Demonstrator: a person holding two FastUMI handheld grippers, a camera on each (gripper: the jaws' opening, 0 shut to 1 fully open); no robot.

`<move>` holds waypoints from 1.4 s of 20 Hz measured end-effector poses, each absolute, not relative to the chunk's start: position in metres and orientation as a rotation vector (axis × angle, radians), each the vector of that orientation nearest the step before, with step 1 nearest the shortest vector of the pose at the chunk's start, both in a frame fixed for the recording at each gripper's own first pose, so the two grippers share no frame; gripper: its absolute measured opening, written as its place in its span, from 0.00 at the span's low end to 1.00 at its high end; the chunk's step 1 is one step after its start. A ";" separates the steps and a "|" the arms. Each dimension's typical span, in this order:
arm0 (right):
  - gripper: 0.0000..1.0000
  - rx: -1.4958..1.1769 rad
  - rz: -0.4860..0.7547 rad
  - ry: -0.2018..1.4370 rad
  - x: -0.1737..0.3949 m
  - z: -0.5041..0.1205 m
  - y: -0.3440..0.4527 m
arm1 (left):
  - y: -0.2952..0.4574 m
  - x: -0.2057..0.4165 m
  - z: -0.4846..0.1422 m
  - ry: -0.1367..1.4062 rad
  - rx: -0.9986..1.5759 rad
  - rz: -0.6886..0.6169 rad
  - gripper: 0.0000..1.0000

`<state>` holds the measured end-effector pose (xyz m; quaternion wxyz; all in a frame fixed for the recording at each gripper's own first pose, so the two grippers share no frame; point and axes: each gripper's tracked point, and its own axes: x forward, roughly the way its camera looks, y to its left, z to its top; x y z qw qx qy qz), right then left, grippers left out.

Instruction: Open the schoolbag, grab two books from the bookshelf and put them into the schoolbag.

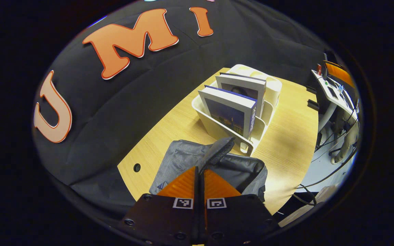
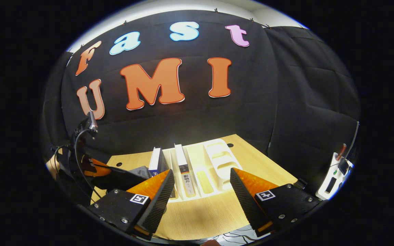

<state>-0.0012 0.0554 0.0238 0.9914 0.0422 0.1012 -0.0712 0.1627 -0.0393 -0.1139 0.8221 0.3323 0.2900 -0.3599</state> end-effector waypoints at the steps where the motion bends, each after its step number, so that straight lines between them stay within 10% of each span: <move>1: 0.98 0.091 -0.111 0.219 0.005 0.030 0.060 | -0.038 0.164 -0.115 0.631 0.696 -0.759 0.01; 15: 0.99 -0.040 0.184 0.754 0.173 0.041 0.188 | -0.028 0.204 -0.121 0.689 0.585 -0.878 0.01; 28: 0.99 -0.131 0.099 1.225 0.225 -0.083 0.201 | -0.023 0.221 -0.139 0.733 0.556 -0.933 0.01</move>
